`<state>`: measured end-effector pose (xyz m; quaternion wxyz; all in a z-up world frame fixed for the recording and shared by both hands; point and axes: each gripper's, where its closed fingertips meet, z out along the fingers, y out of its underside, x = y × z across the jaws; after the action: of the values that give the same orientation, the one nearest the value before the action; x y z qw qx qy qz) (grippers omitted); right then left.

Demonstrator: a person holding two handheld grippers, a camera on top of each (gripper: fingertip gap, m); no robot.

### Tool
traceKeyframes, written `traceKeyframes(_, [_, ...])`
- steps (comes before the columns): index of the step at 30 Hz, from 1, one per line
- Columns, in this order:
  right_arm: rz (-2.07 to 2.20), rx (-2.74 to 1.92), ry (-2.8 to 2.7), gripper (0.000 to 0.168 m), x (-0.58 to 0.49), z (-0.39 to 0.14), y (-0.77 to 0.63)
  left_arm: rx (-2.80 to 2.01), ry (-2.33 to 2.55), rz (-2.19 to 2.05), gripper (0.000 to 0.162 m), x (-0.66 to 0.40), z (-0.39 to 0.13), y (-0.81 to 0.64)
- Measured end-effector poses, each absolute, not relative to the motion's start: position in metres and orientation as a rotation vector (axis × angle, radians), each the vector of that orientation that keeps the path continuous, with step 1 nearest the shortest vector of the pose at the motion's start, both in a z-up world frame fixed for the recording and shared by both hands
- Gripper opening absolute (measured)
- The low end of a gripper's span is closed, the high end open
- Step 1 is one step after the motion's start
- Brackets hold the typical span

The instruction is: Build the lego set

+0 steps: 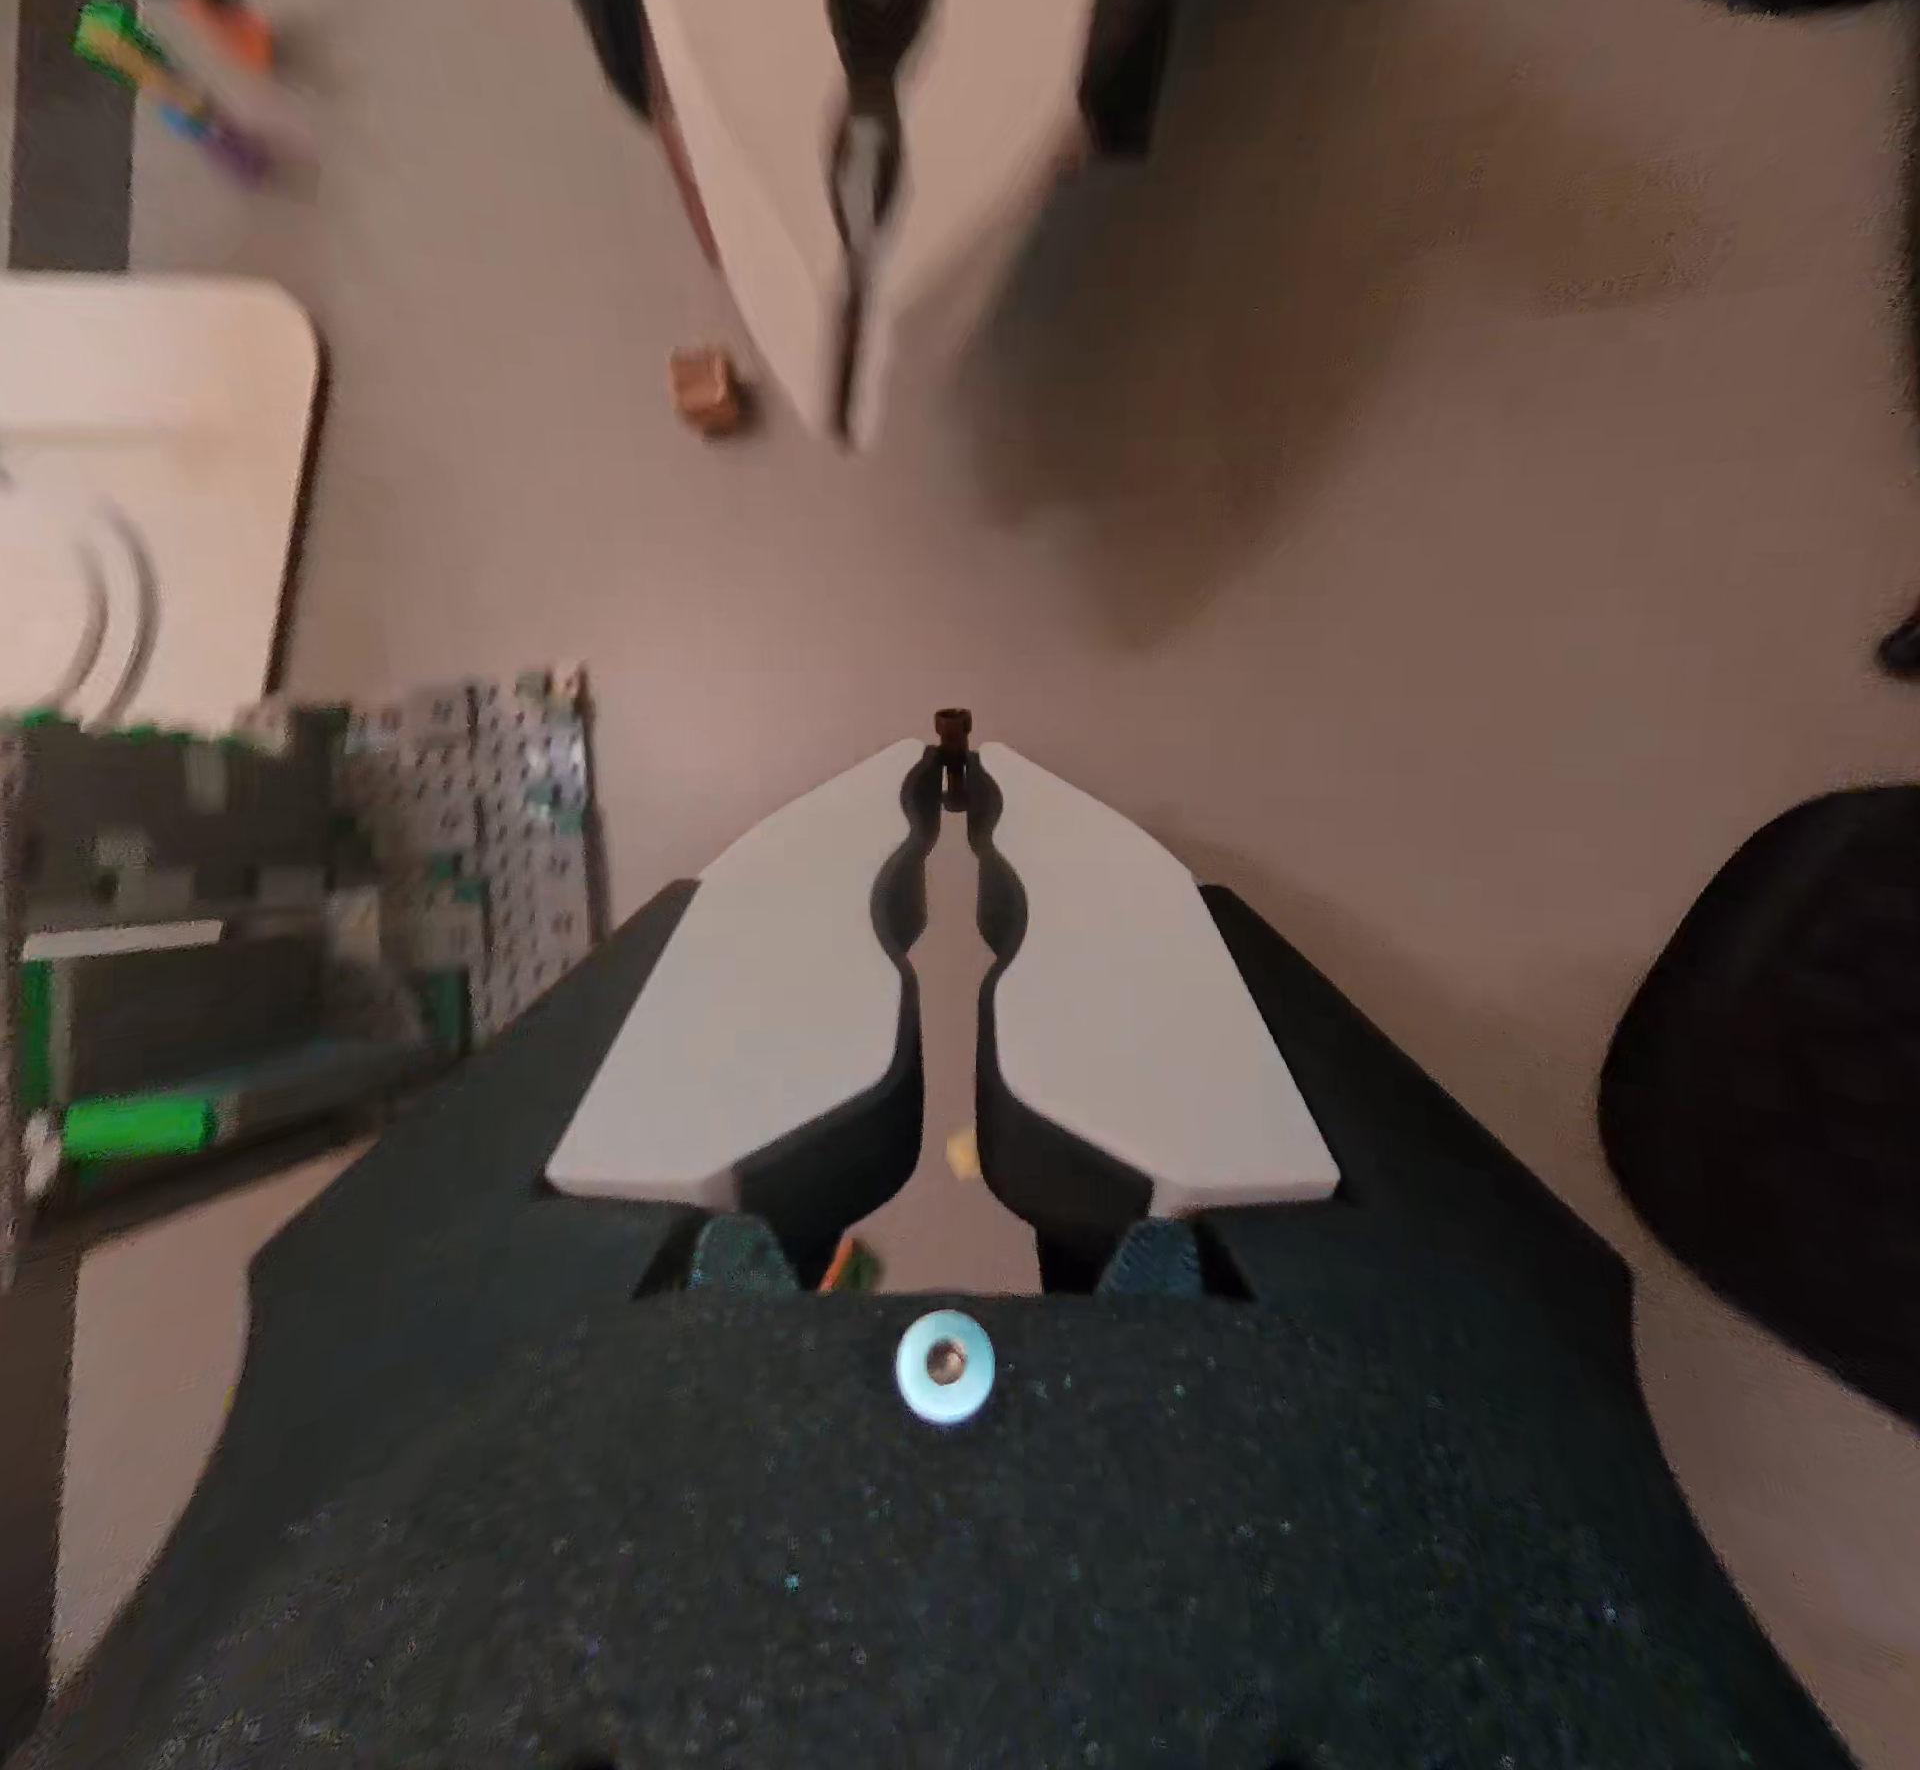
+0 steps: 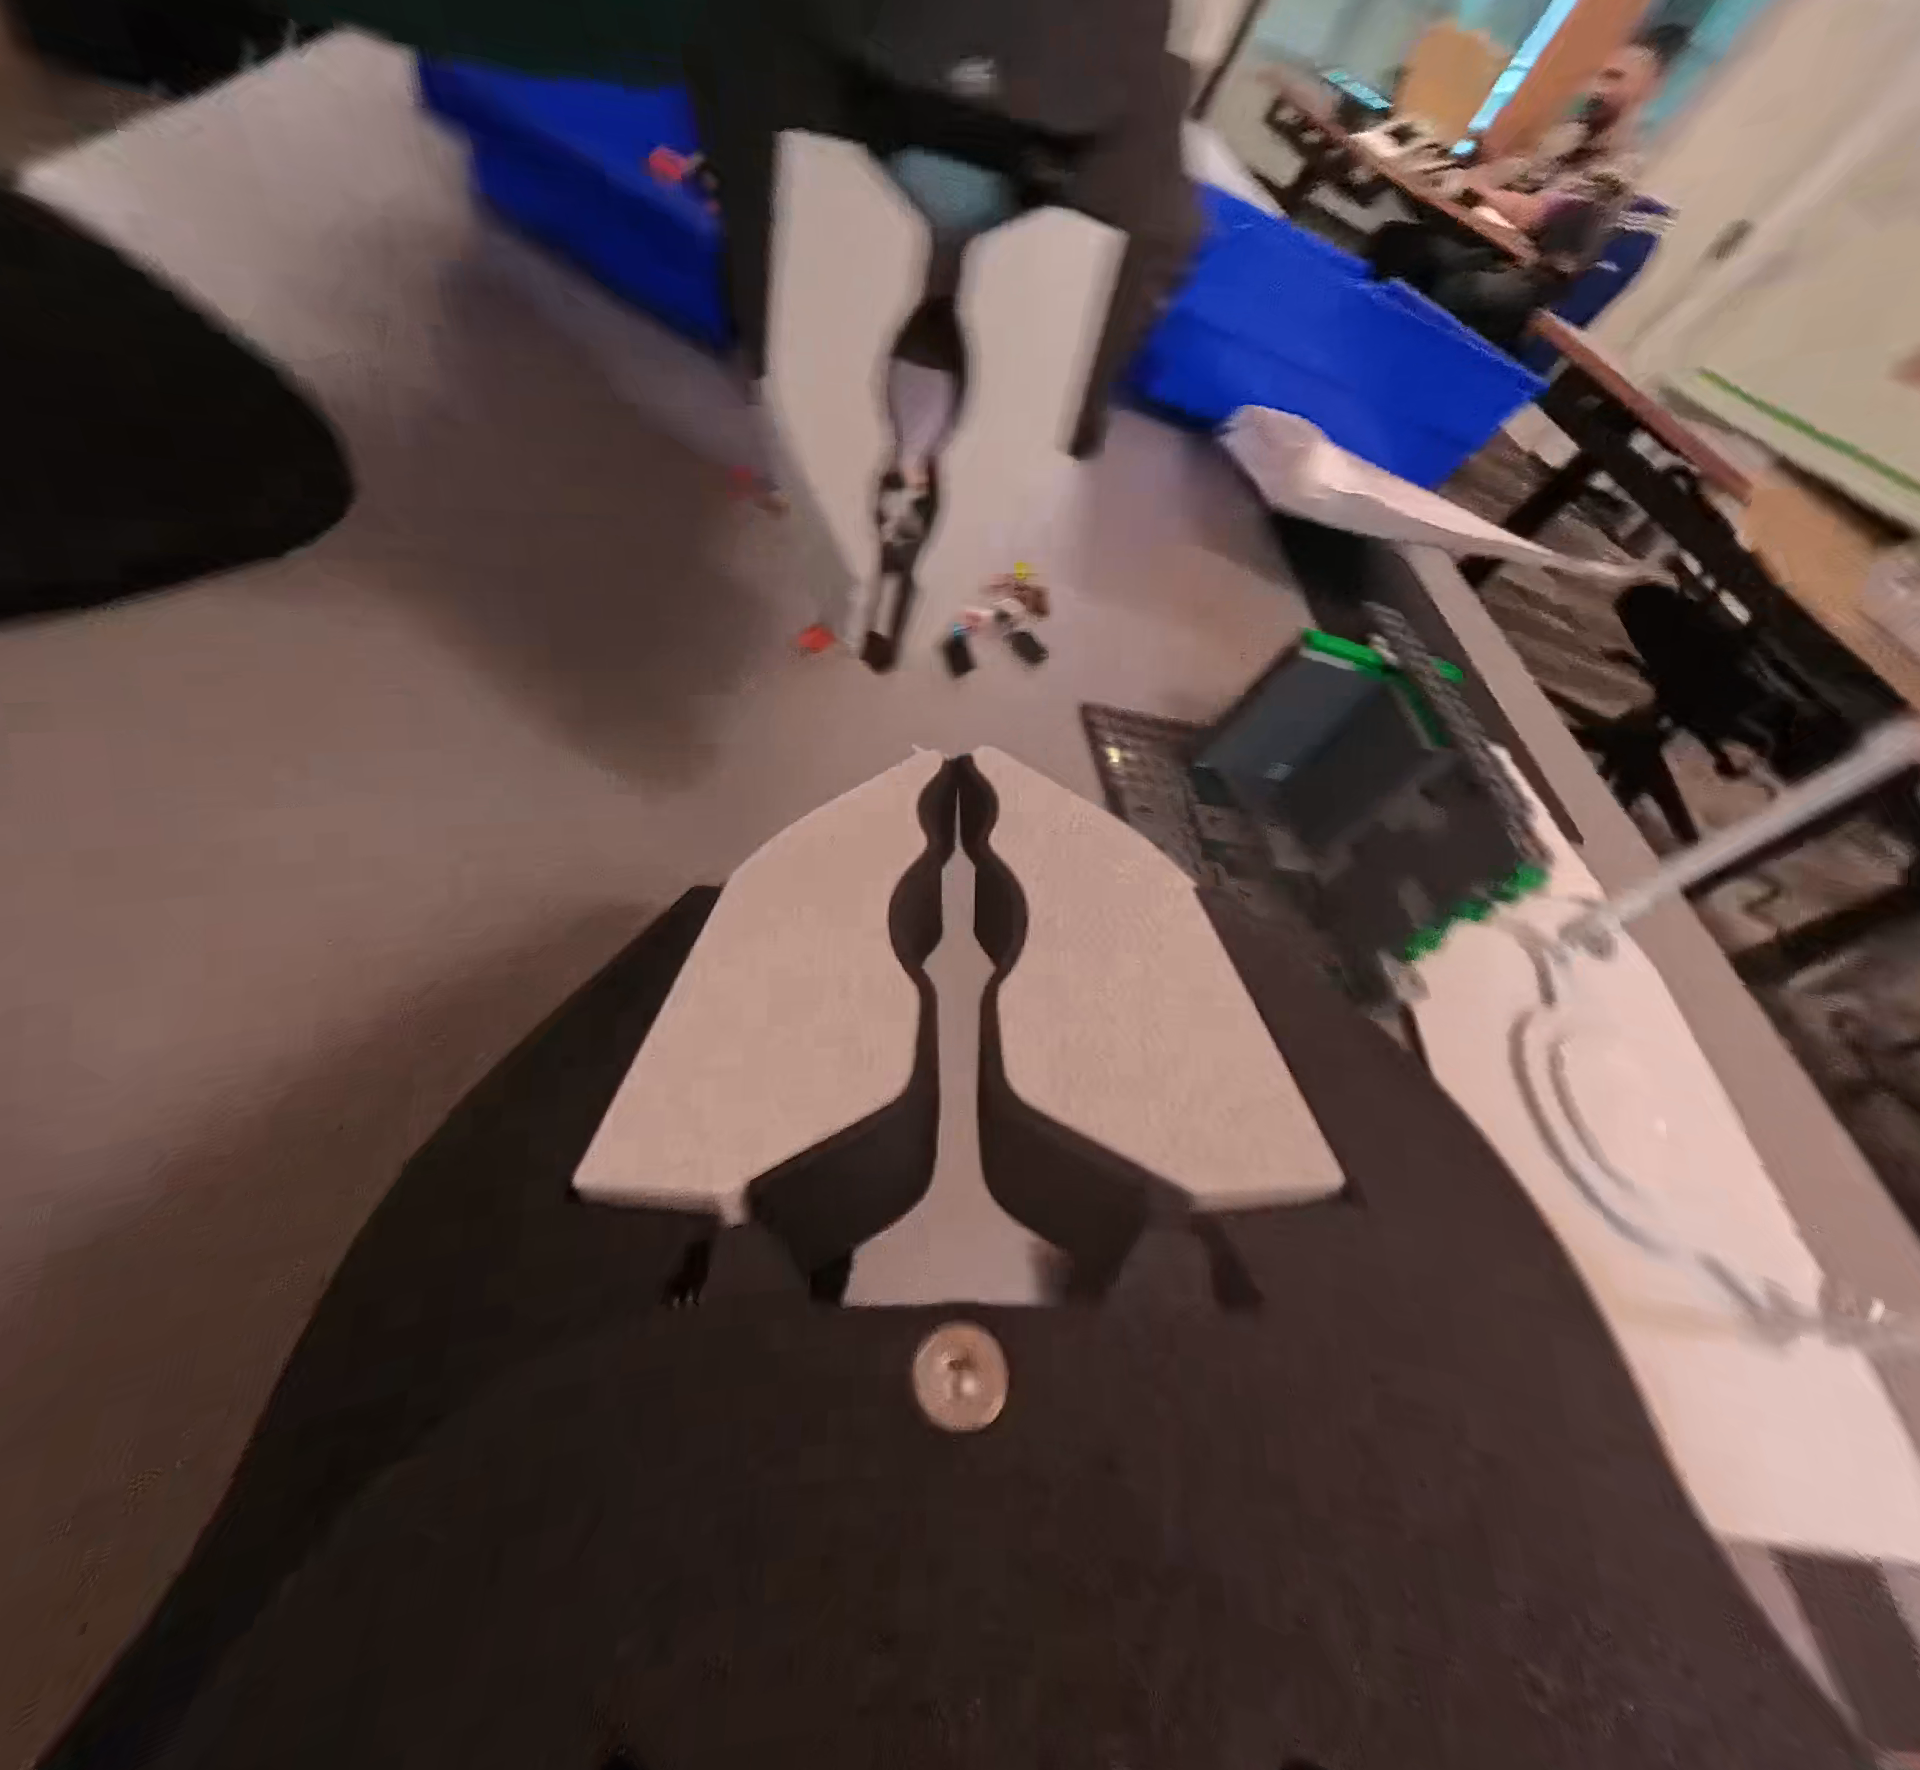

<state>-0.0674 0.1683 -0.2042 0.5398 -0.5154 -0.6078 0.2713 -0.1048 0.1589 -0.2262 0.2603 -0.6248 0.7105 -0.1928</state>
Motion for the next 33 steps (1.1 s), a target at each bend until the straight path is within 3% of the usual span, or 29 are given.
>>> traceKeyframes(3, [0.479, -1.13, -1.597, 0.019, -0.077, -0.216, 0.15, -1.631, 1.959, -0.591, 0.004, -0.078, -0.225, 0.149])
traceKeyframes(16, [0.172, -0.892, -1.615, 0.006, -0.078, -0.211, 0.144, -1.677, 1.949, -0.664, 0.004, -0.071, -0.221, 0.143])
traceKeyframes(33, [1.001, -1.264, -1.106, 0.006, -0.055, -0.169, 0.155, -1.506, 1.307, -0.917, 0.011, -0.055, -0.173, 0.154])
